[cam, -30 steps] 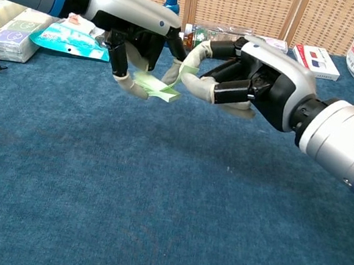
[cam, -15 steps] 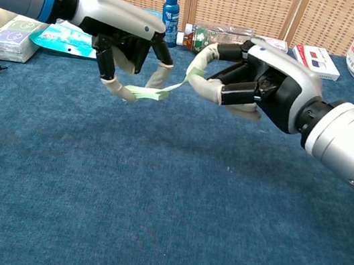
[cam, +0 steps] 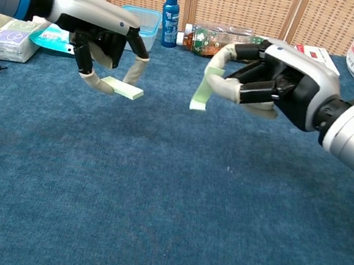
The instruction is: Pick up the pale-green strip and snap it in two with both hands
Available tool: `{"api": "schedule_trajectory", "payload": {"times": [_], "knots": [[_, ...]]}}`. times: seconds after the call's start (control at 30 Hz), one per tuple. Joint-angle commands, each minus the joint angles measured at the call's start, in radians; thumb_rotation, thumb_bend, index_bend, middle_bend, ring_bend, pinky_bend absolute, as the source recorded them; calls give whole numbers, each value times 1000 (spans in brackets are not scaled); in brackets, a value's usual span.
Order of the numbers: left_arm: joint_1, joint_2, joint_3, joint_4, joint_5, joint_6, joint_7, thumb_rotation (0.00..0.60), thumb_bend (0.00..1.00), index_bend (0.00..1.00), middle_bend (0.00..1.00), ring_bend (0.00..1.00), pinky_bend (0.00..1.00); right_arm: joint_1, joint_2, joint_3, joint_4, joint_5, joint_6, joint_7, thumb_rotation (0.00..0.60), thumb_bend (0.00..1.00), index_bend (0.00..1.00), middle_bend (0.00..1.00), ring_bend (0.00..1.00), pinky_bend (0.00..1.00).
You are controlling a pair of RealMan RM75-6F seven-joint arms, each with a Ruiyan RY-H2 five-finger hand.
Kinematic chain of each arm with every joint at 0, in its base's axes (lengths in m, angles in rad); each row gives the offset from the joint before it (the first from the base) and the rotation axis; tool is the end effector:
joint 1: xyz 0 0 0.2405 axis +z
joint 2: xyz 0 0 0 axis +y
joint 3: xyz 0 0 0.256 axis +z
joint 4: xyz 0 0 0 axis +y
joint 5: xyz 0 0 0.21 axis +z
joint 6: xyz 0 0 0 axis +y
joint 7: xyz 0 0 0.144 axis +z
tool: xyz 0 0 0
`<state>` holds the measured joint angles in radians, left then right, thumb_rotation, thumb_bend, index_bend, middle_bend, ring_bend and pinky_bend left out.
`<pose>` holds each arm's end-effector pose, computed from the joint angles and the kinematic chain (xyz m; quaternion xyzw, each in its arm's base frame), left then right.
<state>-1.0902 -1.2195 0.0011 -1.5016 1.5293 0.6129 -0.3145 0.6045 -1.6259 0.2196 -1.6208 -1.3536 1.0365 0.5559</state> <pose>-0.1014 0.3727 0.0307 -0.8753 -0.3203 -0.2805 0.2292 -0.1069 -0.2927 -0.0250 0.4972 -0.6466 0.5668 0.1159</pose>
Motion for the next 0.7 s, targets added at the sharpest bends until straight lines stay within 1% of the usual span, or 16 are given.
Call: {"api": "schedule_trajectory", "payload": {"times": [0.03,0.1,0.13,0.2,0.23,0.27,0.3,0.33,0.43,0.47,0.5,0.53,0.6,0.7], "knots": [[23,2,6,18,-2,27,2,600,424,658,1000,1000,1000,-12,43,-6,2,1,-9,14,600,470,765,995,1000,1000],[37,-1,8,31,-9,39,8,600,423,605,996,1000,1000,-19,75,-12,8,-5,-13,24,600,471,677,963,1000,997],[41,-2,8,35,-11,42,11,600,423,588,988,1000,1000,-21,85,-14,10,-7,-15,28,600,471,623,927,990,982],[50,-6,8,44,-16,49,20,600,423,536,944,980,1000,-27,112,-21,13,-11,-22,44,600,472,533,834,919,909],[53,-8,7,46,-17,52,24,600,423,519,927,964,1000,-29,122,-23,13,-13,-27,52,600,473,504,798,882,877],[56,-10,6,48,-19,55,28,600,422,493,900,933,1000,-31,131,-26,15,-15,-29,57,600,473,462,745,823,824],[59,-12,5,50,-21,58,36,600,421,470,867,896,1000,-34,141,-30,19,-15,-31,62,600,473,434,713,787,791],[61,-13,4,51,-21,60,42,600,420,456,841,869,1000,-37,145,-32,19,-15,-31,64,600,474,385,664,736,745],[71,-20,1,51,-28,71,69,600,414,388,719,741,992,-44,160,-41,20,-21,-31,74,600,475,253,536,615,621],[75,-23,-2,49,-34,75,77,600,412,357,671,690,969,-47,166,-44,20,-22,-31,74,600,474,218,494,573,578],[78,-24,-3,48,-37,77,83,600,411,331,624,646,929,-50,170,-47,20,-24,-30,75,600,475,202,471,549,558],[81,-26,-5,46,-42,79,91,600,410,313,593,619,894,-53,177,-51,21,-25,-29,77,600,475,185,442,518,532],[86,-26,-9,42,-49,84,108,600,409,261,499,532,770,-61,185,-52,22,-26,-21,83,600,475,164,404,472,500],[92,-23,-14,35,-57,90,118,599,406,212,380,413,623,-68,192,-53,24,-29,-12,90,600,475,156,369,413,465]]}}
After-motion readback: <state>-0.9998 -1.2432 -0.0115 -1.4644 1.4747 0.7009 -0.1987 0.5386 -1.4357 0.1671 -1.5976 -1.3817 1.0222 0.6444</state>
